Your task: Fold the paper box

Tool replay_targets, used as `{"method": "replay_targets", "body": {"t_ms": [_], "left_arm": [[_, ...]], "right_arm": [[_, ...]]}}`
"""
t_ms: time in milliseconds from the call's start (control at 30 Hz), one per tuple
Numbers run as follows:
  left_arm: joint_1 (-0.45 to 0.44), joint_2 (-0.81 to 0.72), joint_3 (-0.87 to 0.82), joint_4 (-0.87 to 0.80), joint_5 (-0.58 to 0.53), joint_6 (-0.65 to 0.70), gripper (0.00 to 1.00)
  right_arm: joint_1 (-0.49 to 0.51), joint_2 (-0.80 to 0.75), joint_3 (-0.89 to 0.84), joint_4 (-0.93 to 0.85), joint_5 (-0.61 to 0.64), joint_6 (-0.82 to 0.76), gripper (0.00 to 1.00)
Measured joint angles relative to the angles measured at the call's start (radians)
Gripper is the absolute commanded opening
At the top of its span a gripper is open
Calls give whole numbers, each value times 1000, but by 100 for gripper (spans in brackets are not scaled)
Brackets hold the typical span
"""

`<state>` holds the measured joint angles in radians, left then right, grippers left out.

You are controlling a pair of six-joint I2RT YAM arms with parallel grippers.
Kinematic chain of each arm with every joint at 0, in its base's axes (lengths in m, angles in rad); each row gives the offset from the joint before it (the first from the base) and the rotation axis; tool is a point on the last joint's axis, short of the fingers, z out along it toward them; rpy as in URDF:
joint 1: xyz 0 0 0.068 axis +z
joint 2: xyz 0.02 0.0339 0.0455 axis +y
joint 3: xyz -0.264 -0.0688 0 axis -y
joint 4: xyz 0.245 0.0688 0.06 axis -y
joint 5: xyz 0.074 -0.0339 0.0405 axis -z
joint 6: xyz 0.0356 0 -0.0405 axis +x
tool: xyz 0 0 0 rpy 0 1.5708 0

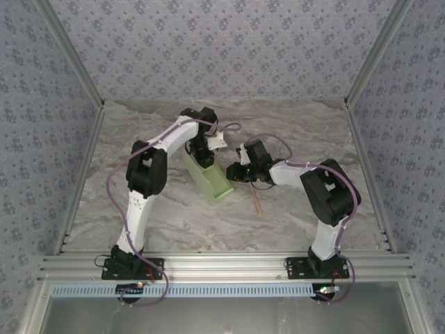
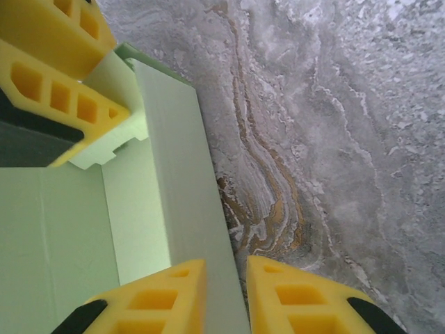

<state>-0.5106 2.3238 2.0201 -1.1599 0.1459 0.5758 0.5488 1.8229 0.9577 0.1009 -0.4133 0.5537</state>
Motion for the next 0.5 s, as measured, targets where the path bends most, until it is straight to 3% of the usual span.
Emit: {"method": "replay_targets", "body": {"t_ms": [167, 500], "left_arm": [[10, 22, 6, 2, 5, 0, 24], [24, 63, 16, 15, -6, -5, 6]], "right_arm": [[0, 9, 0, 0, 0, 0, 24], [2, 9, 0, -1, 0, -4, 23]]}}
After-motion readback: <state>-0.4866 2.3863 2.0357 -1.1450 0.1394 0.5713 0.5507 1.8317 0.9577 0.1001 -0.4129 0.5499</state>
